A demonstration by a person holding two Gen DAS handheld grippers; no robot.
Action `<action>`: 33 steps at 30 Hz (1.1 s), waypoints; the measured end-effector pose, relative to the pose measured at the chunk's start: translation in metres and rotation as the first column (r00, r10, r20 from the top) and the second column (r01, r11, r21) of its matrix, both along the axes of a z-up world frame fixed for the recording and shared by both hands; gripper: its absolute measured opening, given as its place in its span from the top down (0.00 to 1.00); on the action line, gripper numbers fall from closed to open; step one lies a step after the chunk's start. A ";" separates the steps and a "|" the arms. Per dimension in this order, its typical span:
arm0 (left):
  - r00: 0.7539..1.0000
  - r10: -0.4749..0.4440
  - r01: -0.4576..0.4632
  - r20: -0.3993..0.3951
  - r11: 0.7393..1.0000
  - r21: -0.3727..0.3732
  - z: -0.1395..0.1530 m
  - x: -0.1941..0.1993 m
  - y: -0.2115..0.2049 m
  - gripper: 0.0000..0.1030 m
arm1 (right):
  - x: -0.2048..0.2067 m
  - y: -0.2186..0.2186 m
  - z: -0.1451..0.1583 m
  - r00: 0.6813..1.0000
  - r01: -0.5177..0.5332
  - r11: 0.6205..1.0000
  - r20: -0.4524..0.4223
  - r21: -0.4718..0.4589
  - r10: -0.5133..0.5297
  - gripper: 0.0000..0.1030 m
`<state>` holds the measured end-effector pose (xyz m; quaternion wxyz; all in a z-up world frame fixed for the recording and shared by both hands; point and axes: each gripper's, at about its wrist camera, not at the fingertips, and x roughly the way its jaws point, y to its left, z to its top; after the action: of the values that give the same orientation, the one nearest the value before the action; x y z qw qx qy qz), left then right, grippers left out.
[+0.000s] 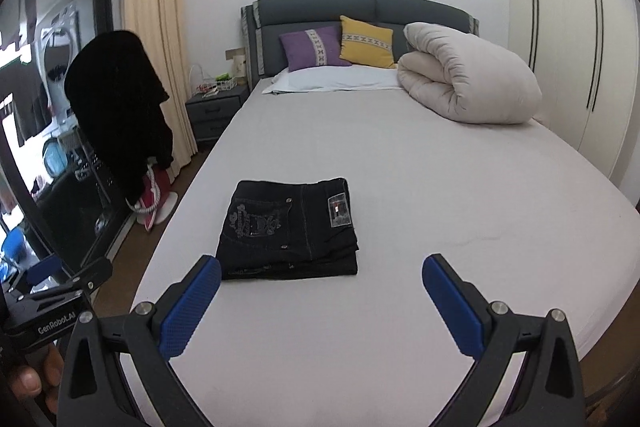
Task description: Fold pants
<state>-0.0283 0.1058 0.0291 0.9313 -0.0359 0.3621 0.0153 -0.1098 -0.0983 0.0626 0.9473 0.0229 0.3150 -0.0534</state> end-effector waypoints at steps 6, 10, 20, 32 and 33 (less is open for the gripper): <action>1.000 -0.002 0.002 -0.018 1.000 0.003 -0.009 0.006 0.002 0.00 | 0.002 0.002 -0.005 1.000 -0.016 1.000 -0.025 0.005 0.016 0.00; 1.000 -0.009 0.009 -0.024 1.000 0.004 -0.010 0.010 0.002 0.00 | 0.002 0.002 -0.008 0.999 -0.019 1.000 -0.035 0.011 0.020 0.00; 0.999 -0.015 0.015 -0.031 1.000 0.007 -0.018 0.011 -0.001 0.00 | 0.002 0.002 -0.011 0.999 -0.025 1.000 -0.044 0.019 0.026 0.00; 0.999 -0.014 0.014 -0.033 1.000 0.009 -0.021 0.011 -0.003 0.00 | 0.002 0.003 -0.012 0.999 -0.025 0.999 -0.046 0.019 0.026 0.00; 0.999 -0.014 0.014 -0.032 1.000 0.008 -0.021 0.011 -0.004 0.00 | 0.002 0.003 -0.011 0.999 -0.025 1.000 -0.045 0.019 0.025 0.00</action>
<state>-0.0175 0.1022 0.0086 0.9256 -0.0293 0.3772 0.0108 -0.1077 -0.0951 0.0515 0.9402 0.0266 0.3372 -0.0391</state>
